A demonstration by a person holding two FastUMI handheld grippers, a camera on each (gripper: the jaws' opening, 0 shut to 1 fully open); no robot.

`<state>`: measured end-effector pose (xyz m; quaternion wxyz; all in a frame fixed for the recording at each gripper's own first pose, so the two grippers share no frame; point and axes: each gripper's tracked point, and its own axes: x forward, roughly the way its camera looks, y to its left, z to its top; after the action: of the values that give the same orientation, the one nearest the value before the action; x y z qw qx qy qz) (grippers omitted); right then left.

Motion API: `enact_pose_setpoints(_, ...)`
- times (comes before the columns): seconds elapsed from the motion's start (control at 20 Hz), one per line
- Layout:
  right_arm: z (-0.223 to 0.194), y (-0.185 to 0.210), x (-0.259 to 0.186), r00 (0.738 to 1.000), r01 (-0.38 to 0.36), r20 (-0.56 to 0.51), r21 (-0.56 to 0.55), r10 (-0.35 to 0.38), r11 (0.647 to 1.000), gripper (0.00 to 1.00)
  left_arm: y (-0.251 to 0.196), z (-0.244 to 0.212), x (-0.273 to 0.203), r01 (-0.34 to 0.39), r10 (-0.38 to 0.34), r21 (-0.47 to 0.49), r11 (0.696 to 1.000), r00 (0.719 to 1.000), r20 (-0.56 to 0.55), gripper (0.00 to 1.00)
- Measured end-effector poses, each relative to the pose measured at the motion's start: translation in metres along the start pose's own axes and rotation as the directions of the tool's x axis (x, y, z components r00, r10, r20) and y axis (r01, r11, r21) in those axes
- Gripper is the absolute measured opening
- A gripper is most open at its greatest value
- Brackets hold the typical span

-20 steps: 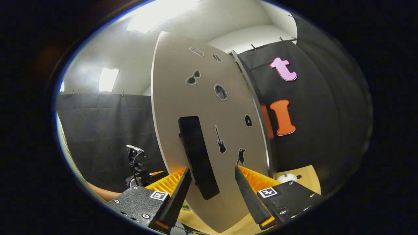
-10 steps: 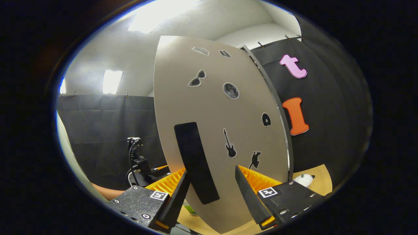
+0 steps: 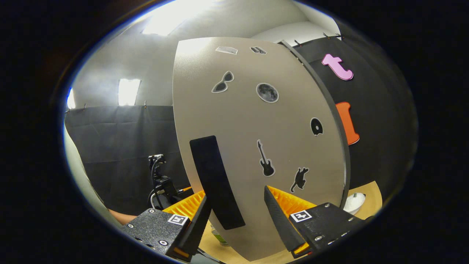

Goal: Open the cabinet door with the right hand, grasp the bottle in the cabinet with the left hand and place it on the coaster, then close the cabinet door with the right hand.

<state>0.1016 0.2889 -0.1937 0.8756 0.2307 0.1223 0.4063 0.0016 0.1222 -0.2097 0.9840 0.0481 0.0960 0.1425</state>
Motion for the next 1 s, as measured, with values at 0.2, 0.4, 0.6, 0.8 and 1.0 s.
enact_pose_setpoints(0.2, -0.005, 0.003, 0.009, 1.000, -0.014, -0.020, -0.028, 0.014, 1.000, 0.86, 0.015, 0.005, 0.007, -0.019, 0.019, 0.012, 1.000, 1.000, 0.019, 0.96)
enact_pose_setpoints(0.4, -0.010, 0.004, 0.013, 0.999, -0.014, -0.043, -0.061, 0.012, 0.998, 0.88, 0.030, -0.002, 0.015, -0.041, 0.041, 0.003, 0.999, 0.999, 0.003, 0.96)
enact_pose_setpoints(0.6, -0.017, 0.001, 0.012, 0.998, -0.006, -0.059, -0.079, 0.001, 0.997, 0.89, 0.042, -0.005, 0.021, -0.047, 0.047, 0.008, 0.999, 0.999, 0.001, 0.94)
enact_pose_setpoints(0.8, -0.018, 0.002, 0.016, 0.999, 0.008, -0.051, -0.080, -0.012, 0.997, 0.93, 0.059, -0.005, 0.028, -0.054, 0.054, 0.003, 0.999, 0.999, 0.005, 0.96)
enact_pose_setpoints(1.0, -0.018, 0.001, 0.022, 0.999, 0.037, -0.035, -0.097, -0.041, 0.995, 0.93, 0.073, -0.003, 0.041, -0.054, 0.055, -0.008, 0.998, 0.998, 0.011, 0.94)
